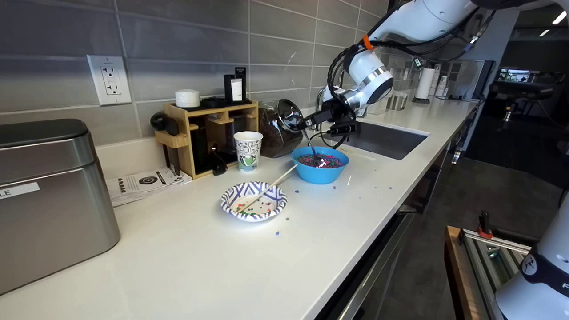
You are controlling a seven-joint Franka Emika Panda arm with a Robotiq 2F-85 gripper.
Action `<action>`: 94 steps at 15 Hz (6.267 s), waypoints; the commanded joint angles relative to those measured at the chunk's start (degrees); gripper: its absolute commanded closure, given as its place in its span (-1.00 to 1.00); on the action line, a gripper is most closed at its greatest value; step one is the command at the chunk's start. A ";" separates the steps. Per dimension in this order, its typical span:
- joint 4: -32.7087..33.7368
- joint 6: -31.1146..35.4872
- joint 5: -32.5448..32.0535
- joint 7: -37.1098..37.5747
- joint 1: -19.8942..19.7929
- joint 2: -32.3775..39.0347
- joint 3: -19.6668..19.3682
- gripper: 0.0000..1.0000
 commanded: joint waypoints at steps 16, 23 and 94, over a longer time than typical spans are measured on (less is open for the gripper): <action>0.14 -1.23 0.68 -0.92 -0.45 0.19 0.18 0.99; 0.11 -1.19 0.60 -0.89 -0.38 0.10 0.18 1.00; -6.04 -1.72 11.33 -6.76 -1.21 -1.02 -3.64 1.00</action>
